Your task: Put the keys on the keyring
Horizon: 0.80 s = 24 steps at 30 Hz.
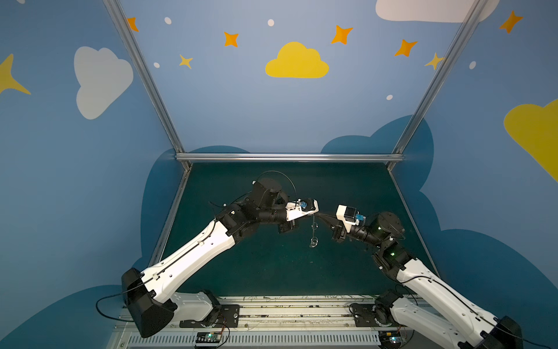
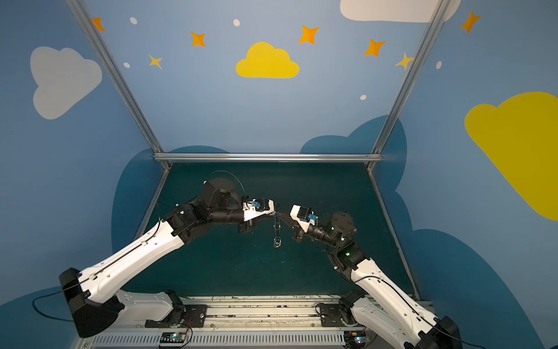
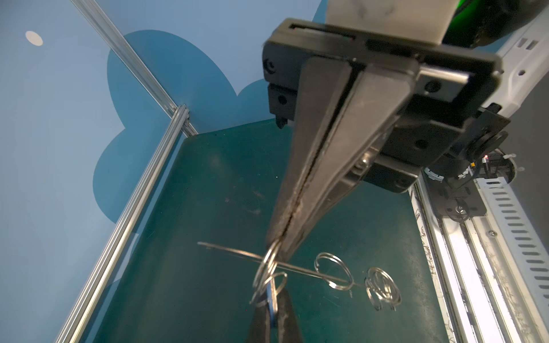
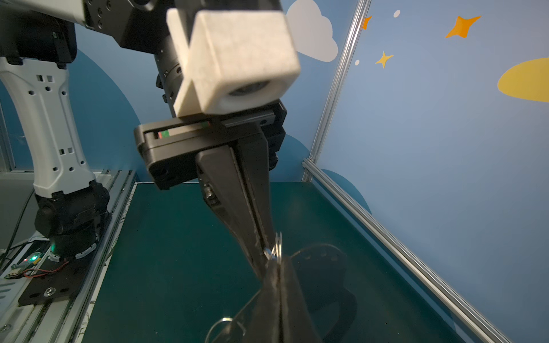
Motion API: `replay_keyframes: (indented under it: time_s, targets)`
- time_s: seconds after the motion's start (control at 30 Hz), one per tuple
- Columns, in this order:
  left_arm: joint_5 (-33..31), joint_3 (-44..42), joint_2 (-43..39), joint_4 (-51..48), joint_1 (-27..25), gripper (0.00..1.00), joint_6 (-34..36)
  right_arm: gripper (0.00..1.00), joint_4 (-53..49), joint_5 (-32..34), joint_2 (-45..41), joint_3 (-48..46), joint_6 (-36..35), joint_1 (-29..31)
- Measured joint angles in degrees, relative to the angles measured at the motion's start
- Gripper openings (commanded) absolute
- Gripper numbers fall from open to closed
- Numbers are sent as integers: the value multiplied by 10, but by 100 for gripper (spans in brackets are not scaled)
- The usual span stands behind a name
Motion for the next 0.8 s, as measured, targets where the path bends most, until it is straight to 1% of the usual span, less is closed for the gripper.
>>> replay_keyframes:
  time_s: [0.27,0.37,0.43,0.47,0.5,0.67,0.8]
  targets:
    - [19,29,28,-34,0,4,11,0,14,-7,6,-5,19,-8]
    - [31,35,37,-37,0,10,11,0,17,-11,6,-6,20,-10]
    - [37,35,38,-36,0,22,11,0,20,-12,6,-8,21,-13]
    - [38,34,37,-35,-1,24,9,0,22,-12,6,-8,21,-15]
    - [38,31,35,-31,-1,29,9,0,23,-12,6,-9,21,-17]
    - [34,-11,1,0,8,30,2,0,25,-12,4,-17,26,-26]
    - [33,-24,-25,26,20,28,-8,0,26,-16,3,-19,31,-31]
